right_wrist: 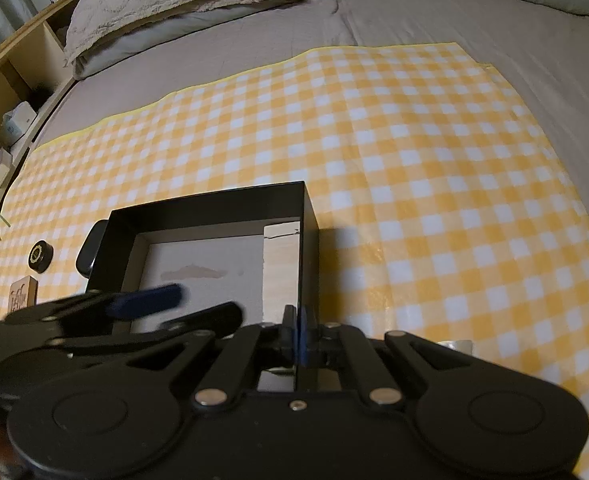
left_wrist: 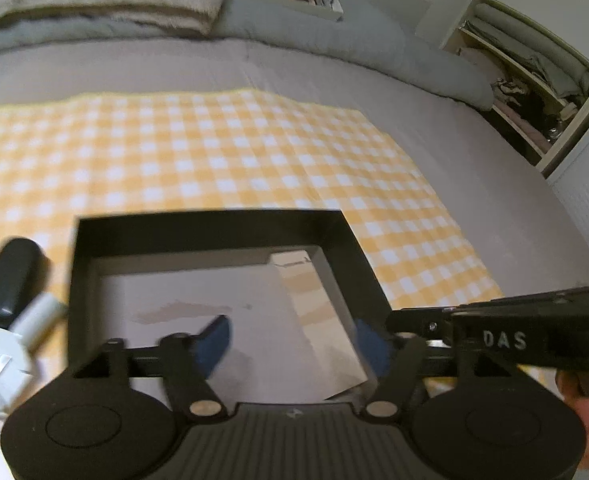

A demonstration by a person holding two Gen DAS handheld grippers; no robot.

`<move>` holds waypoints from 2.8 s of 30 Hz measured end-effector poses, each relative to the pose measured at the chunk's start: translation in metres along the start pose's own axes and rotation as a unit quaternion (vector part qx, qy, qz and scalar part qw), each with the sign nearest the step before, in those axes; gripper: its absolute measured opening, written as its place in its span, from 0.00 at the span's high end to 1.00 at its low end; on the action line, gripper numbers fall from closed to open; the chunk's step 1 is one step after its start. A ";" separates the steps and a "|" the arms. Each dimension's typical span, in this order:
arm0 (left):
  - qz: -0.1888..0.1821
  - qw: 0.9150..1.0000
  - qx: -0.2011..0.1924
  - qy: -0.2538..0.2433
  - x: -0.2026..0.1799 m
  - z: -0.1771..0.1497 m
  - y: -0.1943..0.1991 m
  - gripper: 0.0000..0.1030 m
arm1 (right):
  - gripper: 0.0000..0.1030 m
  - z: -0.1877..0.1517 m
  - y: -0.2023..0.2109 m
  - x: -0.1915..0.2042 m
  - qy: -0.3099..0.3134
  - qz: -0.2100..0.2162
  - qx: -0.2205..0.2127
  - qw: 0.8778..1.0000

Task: Organize rigid objects
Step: 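Lower the wooden block into the box and open the left gripper, then move the left gripper to the white charger and close on it, then lift the white charger with the left gripper and carry it into the box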

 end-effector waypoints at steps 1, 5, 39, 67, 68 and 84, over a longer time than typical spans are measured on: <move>0.006 1.000 -0.003 -0.006 0.001 0.001 0.006 0.16 | 0.98 0.001 0.000 0.000 -0.001 -0.001 0.000 1.000; 0.026 0.999 -0.015 -0.027 -0.002 0.002 0.032 0.05 | 0.98 0.001 -0.001 0.001 0.001 -0.007 -0.001 1.000; 0.219 0.971 -0.096 0.003 0.107 -0.025 0.233 0.00 | 0.96 0.005 -0.007 0.007 0.037 -0.049 -0.005 0.998; 0.143 0.978 0.119 -0.097 0.204 -0.108 0.222 0.41 | 0.96 0.002 -0.015 0.009 0.050 -0.057 0.009 0.997; 0.141 0.977 0.124 -0.097 0.206 -0.109 0.220 0.42 | 0.96 0.002 -0.016 0.009 0.051 -0.057 0.011 0.997; 0.127 0.989 0.076 -0.001 0.210 -0.093 0.227 0.52 | 0.97 0.002 -0.023 0.006 0.055 -0.058 0.017 0.997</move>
Point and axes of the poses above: each gripper's, at about its wrist camera, not at the fingertips, and y roughly against the way its jaws point, x to its left, z to its top, the point moved 4 cm from there along -y, roughly the way its jaws point, and after that the axes turned 11 degrees about -z, right-handed, at the moved point
